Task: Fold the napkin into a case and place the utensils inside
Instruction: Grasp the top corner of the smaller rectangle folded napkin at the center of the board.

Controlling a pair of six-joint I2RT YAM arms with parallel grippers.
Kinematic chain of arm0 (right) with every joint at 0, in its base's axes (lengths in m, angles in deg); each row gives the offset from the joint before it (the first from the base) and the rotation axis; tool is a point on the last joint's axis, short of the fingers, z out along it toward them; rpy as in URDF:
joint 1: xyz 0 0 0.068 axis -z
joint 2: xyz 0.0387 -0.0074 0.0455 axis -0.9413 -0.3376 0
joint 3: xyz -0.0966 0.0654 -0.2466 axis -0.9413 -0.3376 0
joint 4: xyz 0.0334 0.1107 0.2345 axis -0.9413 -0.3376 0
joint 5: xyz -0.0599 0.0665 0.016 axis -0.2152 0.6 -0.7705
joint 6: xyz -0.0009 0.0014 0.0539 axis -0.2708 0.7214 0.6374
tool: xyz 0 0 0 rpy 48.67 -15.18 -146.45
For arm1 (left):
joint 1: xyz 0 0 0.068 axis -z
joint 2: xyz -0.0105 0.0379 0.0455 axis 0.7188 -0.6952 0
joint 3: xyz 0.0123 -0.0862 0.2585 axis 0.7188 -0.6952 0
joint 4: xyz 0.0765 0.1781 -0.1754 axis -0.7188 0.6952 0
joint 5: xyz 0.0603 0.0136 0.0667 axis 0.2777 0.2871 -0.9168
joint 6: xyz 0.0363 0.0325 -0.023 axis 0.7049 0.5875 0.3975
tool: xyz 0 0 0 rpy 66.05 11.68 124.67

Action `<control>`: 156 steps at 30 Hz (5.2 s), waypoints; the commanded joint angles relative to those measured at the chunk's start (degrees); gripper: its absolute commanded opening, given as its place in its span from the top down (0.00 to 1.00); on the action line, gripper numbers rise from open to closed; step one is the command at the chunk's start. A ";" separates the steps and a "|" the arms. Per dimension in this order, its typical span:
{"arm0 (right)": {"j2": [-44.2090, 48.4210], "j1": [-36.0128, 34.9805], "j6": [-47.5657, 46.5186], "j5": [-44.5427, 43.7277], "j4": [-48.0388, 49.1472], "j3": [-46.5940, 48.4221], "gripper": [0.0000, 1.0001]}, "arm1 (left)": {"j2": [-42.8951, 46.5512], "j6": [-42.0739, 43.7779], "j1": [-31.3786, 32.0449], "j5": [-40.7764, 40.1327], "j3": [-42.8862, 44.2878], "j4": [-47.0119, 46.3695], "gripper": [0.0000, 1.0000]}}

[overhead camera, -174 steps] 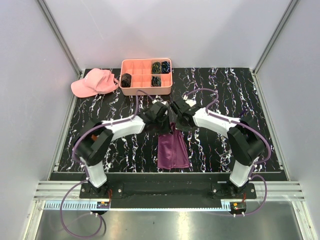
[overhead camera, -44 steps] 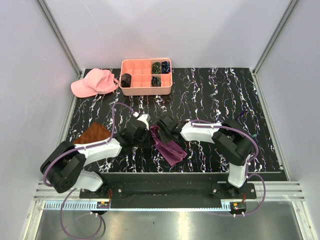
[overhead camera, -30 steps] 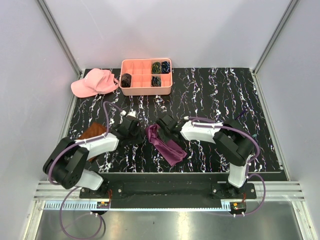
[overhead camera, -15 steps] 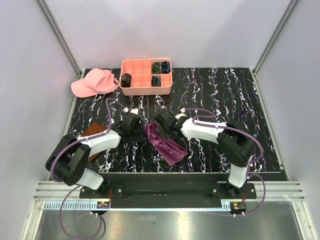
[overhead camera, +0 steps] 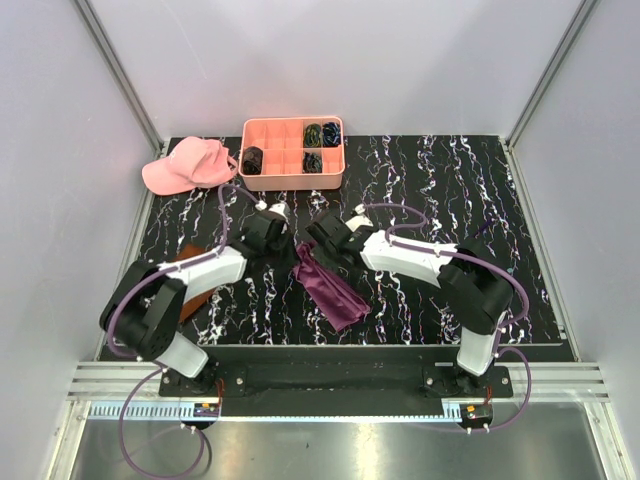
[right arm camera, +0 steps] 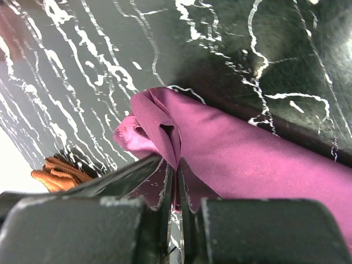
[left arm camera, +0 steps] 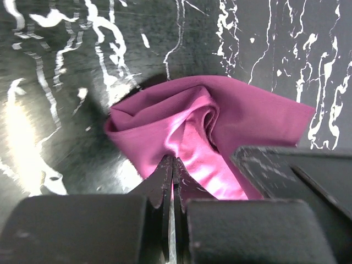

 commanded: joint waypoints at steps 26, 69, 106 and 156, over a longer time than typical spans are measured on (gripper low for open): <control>-3.03 2.07 -11.52 -3.40 -7.53 8.17 0.86 | -11.14 0.33 -1.63 6.51 9.69 -7.74 1.00; -13.75 3.21 -52.13 -6.83 -5.51 21.26 1.00 | -16.60 -6.88 -4.79 21.01 13.74 -7.04 0.95; -26.67 -1.71 -44.49 -16.15 -25.10 40.42 0.92 | -10.61 -13.29 -16.30 8.36 1.34 -9.14 1.00; -20.17 3.57 -48.63 11.39 0.91 26.79 0.74 | -10.26 -5.30 -16.83 7.84 6.70 1.14 0.91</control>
